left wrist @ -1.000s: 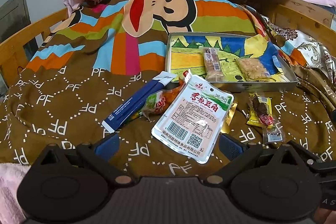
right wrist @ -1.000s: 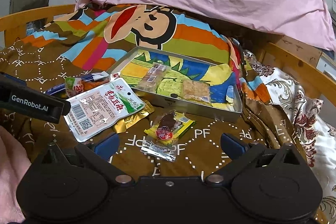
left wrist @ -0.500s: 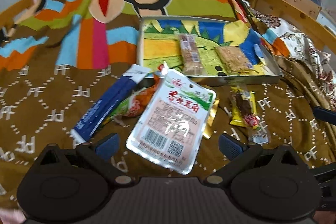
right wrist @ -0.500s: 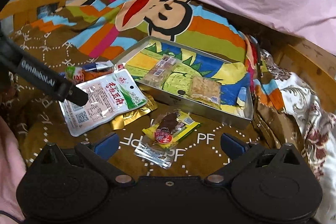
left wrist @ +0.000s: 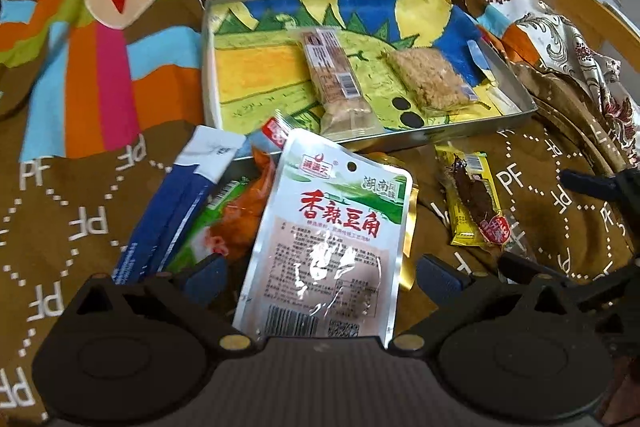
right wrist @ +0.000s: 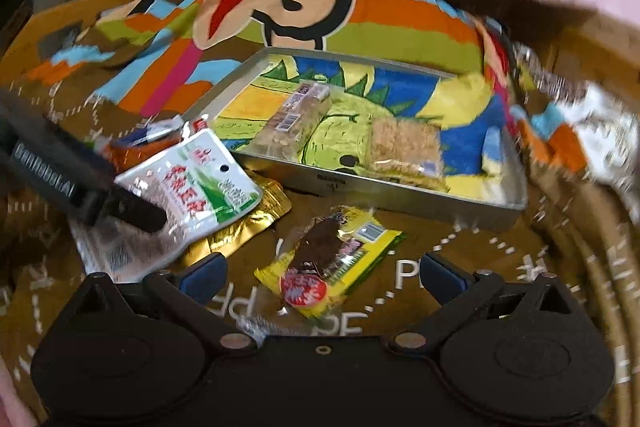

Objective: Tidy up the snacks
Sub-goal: 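Grasp the yellow-wrapped meat stick with the right tool, then grasp the white spicy-bean packet with the left tool while the right tool holds the meat stick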

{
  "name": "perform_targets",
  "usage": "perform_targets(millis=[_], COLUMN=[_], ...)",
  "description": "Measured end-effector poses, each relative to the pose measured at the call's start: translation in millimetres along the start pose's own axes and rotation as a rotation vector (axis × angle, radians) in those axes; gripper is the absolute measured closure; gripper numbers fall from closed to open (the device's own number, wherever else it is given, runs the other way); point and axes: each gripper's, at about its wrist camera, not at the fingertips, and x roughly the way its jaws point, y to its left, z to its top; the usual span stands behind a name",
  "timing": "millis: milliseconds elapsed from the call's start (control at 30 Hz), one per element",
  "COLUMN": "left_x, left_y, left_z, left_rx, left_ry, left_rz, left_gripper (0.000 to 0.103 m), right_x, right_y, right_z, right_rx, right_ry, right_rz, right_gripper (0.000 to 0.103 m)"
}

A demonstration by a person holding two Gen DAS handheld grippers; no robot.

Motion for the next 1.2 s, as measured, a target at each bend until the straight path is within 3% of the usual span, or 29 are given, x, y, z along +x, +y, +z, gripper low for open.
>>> perform_targets(millis=[200, 367, 467, 700, 967, 1200], left_x=[11.8, 18.6, 21.0, 26.9, 40.4, 37.9], left_y=[-4.9, -12.0, -13.2, -16.6, -25.0, -23.8], left_z=[1.9, 1.0, 0.3, -3.1, -11.4, -13.6], left_rx=[0.069, 0.138, 0.155, 0.179, 0.221, 0.206], left_ry=[0.02, 0.054, 0.072, 0.101, 0.132, 0.108], left_rz=[-0.015, -0.014, -0.016, 0.01, 0.083, 0.09], left_gripper=[0.001, 0.001, 0.001, 0.001, 0.001, 0.005], right_x=[20.8, 21.2, 24.5, 14.8, -11.8, -8.7], right_y=[-3.8, 7.0, 12.3, 4.5, -3.6, -7.0], right_z=[-0.6, -5.1, -7.7, -9.0, -14.6, -16.3], right_rx=[0.081, 0.029, 0.002, 0.061, 0.107, 0.137], right_ry=[0.064, 0.085, 0.119, 0.131, 0.128, 0.155], right_rz=[0.04, 0.044, 0.033, 0.017, 0.002, 0.018], right_gripper=[0.005, 0.007, 0.016, 0.048, 0.049, 0.048])
